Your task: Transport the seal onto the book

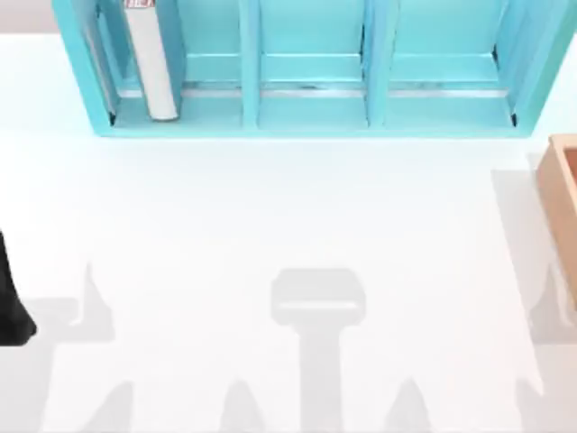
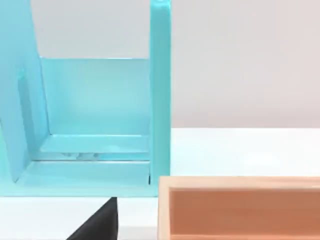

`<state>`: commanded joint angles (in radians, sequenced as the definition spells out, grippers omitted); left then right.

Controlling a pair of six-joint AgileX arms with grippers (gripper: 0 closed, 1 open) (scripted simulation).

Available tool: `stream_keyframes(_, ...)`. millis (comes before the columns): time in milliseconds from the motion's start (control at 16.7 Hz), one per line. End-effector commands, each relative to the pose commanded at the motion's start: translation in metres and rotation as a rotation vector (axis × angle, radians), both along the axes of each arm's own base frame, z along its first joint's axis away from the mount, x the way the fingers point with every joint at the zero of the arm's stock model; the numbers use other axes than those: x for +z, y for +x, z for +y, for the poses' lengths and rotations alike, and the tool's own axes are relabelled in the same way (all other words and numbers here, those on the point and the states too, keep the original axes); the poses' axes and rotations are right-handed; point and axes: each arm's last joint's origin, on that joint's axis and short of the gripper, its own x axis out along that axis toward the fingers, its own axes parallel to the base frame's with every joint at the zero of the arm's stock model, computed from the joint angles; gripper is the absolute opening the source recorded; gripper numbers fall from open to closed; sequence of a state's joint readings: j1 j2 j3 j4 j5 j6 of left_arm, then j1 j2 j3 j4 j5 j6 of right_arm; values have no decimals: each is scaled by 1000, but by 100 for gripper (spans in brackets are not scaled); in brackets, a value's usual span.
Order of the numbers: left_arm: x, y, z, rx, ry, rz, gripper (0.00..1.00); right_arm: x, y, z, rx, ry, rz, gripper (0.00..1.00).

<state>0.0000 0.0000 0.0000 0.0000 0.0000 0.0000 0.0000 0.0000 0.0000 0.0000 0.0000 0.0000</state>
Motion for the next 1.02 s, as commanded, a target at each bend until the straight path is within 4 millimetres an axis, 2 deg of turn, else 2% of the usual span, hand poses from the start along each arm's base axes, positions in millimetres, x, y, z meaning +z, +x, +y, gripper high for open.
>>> stream_keyframes(240,6,1,0,1,-1,-15,100,0,0,0,0,0,0,100)
stream_keyframes(420,28,7,-2,-2,-5,-59,100,0,0,0,0,0,0,100)
stream_keyframes(600,55,25,-7,-10,-13,-88,100,0,0,0,0,0,0,100)
stream_keyframes(720,68,48,-13,-17,-18,-78,100,0,0,0,0,0,0,100)
stream_keyframes(840,70,80,-21,-24,-20,-35,100,0,0,0,0,0,0,100)
stream_keyframes(1020,49,136,-39,-30,-11,64,100,0,0,0,0,0,0,100)
